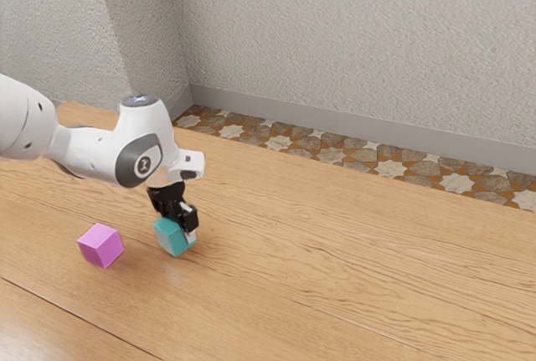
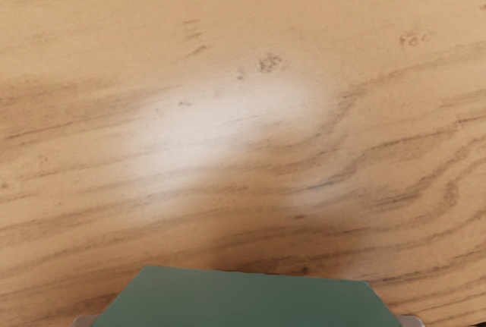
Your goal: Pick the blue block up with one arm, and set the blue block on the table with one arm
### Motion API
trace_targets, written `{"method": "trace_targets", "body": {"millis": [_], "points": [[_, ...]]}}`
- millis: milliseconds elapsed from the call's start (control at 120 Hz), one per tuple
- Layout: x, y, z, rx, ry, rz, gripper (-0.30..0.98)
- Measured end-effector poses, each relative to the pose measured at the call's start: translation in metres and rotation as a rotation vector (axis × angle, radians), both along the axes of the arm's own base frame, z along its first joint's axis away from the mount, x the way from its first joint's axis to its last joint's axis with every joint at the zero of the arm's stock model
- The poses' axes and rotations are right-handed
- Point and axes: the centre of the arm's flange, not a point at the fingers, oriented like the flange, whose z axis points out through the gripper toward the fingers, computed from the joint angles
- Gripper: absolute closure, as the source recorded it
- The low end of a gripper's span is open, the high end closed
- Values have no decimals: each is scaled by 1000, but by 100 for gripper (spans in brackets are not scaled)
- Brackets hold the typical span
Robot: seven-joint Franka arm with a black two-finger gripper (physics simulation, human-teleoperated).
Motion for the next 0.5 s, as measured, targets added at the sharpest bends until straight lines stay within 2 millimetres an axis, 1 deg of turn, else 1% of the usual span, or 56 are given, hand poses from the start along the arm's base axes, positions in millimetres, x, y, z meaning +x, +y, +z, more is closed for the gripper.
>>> {"method": "trace_targets", "body": {"millis": [117, 167, 183, 200, 233, 250, 267, 308, 325, 342, 400, 425, 450, 500], "points": [[2, -1, 4, -1, -8, -3, 16], [4, -7, 19, 1, -32, -12, 13], [4, -9, 27, 3, -45, -15, 12], [4, -10, 40, 5, -62, -16, 11], [3, -12, 68, 13, -100, -18, 10], [2, -12, 86, 18, -123, -18, 9], [1, -12, 114, 26, -159, -19, 8], [-4, -13, 194, 48, -247, -26, 7], [-7, -14, 228, 56, -276, -31, 6], [-13, -14, 257, 64, -295, -37, 6], [-35, -24, 339, 85, -311, -73, 4], [-41, -29, 362, 88, -301, -97, 4], [-42, -37, 377, 86, -283, -133, 3], [-39, -73, 393, 88, -239, -246, 3]]}}
